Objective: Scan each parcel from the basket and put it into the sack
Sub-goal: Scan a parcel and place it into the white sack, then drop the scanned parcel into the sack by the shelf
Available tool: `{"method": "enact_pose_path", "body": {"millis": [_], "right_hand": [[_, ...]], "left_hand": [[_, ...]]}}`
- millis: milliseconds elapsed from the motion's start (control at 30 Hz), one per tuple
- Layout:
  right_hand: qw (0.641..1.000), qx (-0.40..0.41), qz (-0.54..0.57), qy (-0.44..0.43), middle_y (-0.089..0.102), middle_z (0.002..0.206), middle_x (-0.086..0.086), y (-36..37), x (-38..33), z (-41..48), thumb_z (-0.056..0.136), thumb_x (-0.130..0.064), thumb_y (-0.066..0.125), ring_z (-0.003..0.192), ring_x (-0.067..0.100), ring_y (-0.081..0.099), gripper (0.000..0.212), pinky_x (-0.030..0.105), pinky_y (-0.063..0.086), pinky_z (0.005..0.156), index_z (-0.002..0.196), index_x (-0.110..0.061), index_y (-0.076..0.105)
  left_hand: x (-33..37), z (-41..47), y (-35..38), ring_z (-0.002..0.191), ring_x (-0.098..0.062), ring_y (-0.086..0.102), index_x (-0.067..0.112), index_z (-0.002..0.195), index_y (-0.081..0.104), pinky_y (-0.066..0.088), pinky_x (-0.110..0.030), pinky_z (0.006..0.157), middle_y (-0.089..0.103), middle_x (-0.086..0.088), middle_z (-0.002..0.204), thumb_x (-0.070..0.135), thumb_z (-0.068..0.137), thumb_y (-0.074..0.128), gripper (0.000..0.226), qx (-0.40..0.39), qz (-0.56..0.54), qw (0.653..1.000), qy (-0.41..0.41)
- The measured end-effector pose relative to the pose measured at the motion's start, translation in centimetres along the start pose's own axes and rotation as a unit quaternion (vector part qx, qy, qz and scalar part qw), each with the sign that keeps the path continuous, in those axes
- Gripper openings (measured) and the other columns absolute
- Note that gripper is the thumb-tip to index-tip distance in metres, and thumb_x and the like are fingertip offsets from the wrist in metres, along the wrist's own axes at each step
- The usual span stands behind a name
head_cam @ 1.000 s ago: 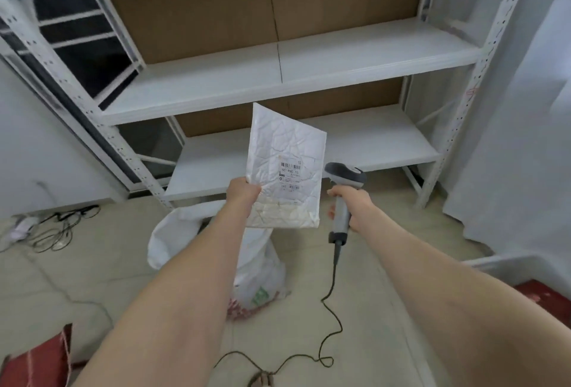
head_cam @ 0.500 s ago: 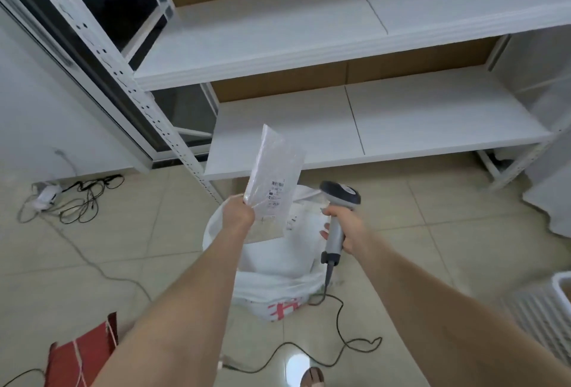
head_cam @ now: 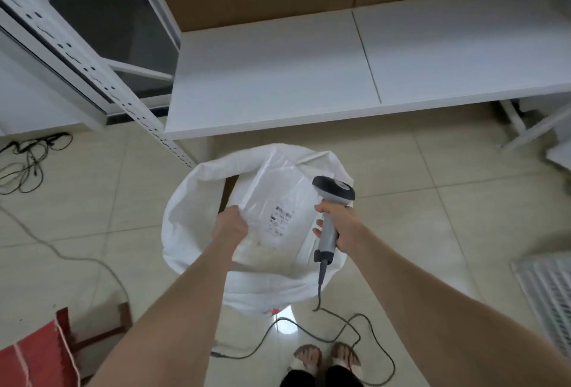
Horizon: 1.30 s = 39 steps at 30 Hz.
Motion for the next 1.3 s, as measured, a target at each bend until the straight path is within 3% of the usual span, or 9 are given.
{"method": "enact_pose_path", "body": {"millis": [133,267,333,567,667,800,1000,1167,1300], "right_hand": [[1.0,0.007,-0.006,0.014,0.054,0.09,0.012,-0.1,2.1,3.0,0.083,-0.001,0.068,0.084,0.024,0.053,0.011,0.039,0.057,0.074,0.085,-0.009,0.06],[1.0,0.017,0.01,0.022,0.055,0.093,0.012,0.0,2.9,3.4,0.083,0.0,0.068,0.085,0.024,0.053,0.011,0.039,0.056,0.073,0.086,-0.008,0.06],[1.0,0.018,0.018,0.017,0.055,0.095,0.013,-0.1,2.5,2.6,0.082,0.0,0.068,0.083,0.023,0.054,0.012,0.039,0.056,0.072,0.087,-0.008,0.06],[0.996,0.013,0.089,-0.021,0.054,0.087,0.009,-2.6,-1.5,-4.8,0.087,0.001,0.063,0.08,0.022,0.054,0.012,0.035,0.052,0.069,0.089,-0.009,0.058],[0.991,0.019,0.12,-0.052,0.054,0.084,0.007,-5.9,-3.5,-8.6,0.088,0.0,0.061,0.076,0.02,0.054,0.011,0.033,0.051,0.065,0.09,-0.01,0.057],[0.978,0.053,0.176,-0.103,0.054,0.072,0.008,-12.3,-6.5,-13.6,0.087,0.004,0.054,0.059,0.018,0.052,0.019,0.023,0.043,0.054,0.078,-0.012,0.052],[0.939,0.122,0.284,-0.153,0.064,0.056,0.003,-25.3,-8.5,-20.9,0.091,-0.001,0.054,0.052,0.013,0.058,0.015,0.024,0.044,0.056,0.083,-0.014,0.054],[0.902,0.176,0.355,-0.171,0.066,0.056,0.003,-38.4,-7.3,-25.6,0.089,-0.001,0.056,0.059,0.017,0.058,0.011,0.028,0.047,0.061,0.087,-0.012,0.056],[0.888,0.196,0.38,-0.17,0.068,0.076,0.006,-48.9,-5.3,-28.2,0.089,-0.003,0.057,0.061,0.016,0.056,0.009,0.03,0.046,0.065,0.092,-0.011,0.055]], "left_hand": [[-2.1,2.8,3.2,0.112,-0.032,0.054,0.005,0.125,0.045,0.045,-0.037,0.09,0.054,-0.016,0.123,0.004,0.093,0.044,0.033,-0.032,0.042,0.998,-0.02],[-3.1,3.2,3.3,0.127,-0.032,0.041,0.008,0.144,0.023,0.039,-0.041,0.102,0.035,-0.017,0.14,0.007,0.09,0.048,0.059,-0.038,0.079,0.994,-0.059],[-2.2,2.6,2.9,0.125,-0.033,0.042,0.005,0.141,0.026,0.042,-0.04,0.101,0.034,-0.018,0.139,0.006,0.088,0.05,0.058,-0.055,0.079,0.994,-0.056],[7.8,-2.8,-0.7,0.121,-0.032,0.048,0.01,0.145,0.027,0.049,-0.034,0.085,0.03,-0.018,0.143,0.007,0.089,0.049,0.061,-0.09,0.063,0.993,0.034],[14.7,-6.4,-2.1,0.122,-0.032,0.048,0.01,0.144,0.033,0.047,-0.037,0.096,0.036,-0.017,0.143,0.013,0.09,0.053,0.058,-0.088,0.054,0.989,0.109],[24.8,-13.0,-2.9,0.12,-0.03,0.051,0.013,0.139,0.042,0.045,-0.033,0.094,0.044,-0.014,0.139,0.018,0.089,0.054,0.052,-0.089,0.048,0.974,0.205],[37.9,-24.9,-0.1,0.126,-0.027,0.049,0.014,0.14,0.042,0.041,-0.031,0.101,0.047,-0.011,0.14,0.017,0.089,0.059,0.054,-0.078,0.08,0.942,0.318],[46.6,-36.3,6.1,0.125,-0.028,0.049,0.015,0.139,0.045,0.042,-0.033,0.104,0.047,-0.013,0.14,0.021,0.087,0.061,0.055,-0.091,0.108,0.91,0.39],[52.5,-45.4,12.3,0.122,-0.029,0.05,0.012,0.137,0.045,0.043,-0.036,0.102,0.045,-0.014,0.14,0.022,0.085,0.063,0.056,-0.107,0.119,0.889,0.429]]}}
Point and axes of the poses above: each hand's wrist, its own z-axis towards the middle knuckle, its own y-axis out of the palm, x = y × z, the point moved 8 cm from there along z, towards the middle knuckle
